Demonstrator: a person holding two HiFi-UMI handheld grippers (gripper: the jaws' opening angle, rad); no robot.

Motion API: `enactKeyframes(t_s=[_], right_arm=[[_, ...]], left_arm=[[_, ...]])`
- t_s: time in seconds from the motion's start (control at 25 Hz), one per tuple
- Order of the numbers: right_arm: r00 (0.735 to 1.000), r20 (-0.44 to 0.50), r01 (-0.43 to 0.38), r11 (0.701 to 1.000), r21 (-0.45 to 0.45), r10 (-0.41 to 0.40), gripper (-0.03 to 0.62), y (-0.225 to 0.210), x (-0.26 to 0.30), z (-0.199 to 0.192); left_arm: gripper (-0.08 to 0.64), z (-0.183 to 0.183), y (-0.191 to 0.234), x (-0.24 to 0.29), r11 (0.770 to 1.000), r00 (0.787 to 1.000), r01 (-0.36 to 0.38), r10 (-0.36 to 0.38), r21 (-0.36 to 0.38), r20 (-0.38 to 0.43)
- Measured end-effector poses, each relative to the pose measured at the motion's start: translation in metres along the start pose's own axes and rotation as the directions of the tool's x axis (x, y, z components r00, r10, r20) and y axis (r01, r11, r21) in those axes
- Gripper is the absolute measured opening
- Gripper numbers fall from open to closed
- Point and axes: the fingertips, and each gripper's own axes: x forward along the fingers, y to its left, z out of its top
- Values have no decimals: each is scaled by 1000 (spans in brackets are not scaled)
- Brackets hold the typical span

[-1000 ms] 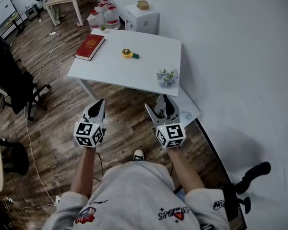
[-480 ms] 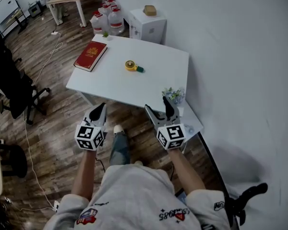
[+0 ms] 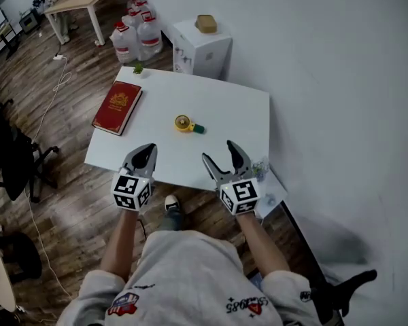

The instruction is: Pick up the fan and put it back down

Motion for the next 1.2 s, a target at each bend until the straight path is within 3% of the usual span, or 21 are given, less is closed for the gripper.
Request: enactKeyframes(t_s=[0.08, 0.36, 0.56, 0.76, 1.04, 1.2], right_arm=[[999, -29, -22, 999, -43, 21, 331, -1, 38, 1], [992, -122, -33, 999, -8, 31, 330, -20, 118, -4], [985, -167, -43, 999, 2, 43, 324, -37, 144, -15], [968, -231, -107, 994, -15, 100, 325, -45, 163, -34], [888, -418, -243, 967, -76, 190, 311, -49, 189, -103], [808, -538, -343, 934, -96, 242, 308, -51, 207, -149]], left_arm=[[4, 8, 28, 24, 1000, 1000, 17, -17, 12, -9], [4, 30, 91, 82, 998, 998, 60, -59, 27, -23], [3, 27, 112, 101, 998, 998, 54, -54, -12, -39], [5, 16, 119, 106, 999, 997, 27, -28, -20, -72], [4, -2, 131, 102, 997, 994, -51, 46, -50, -101], [5, -13, 145, 90, 990, 987, -124, 116, -65, -110]])
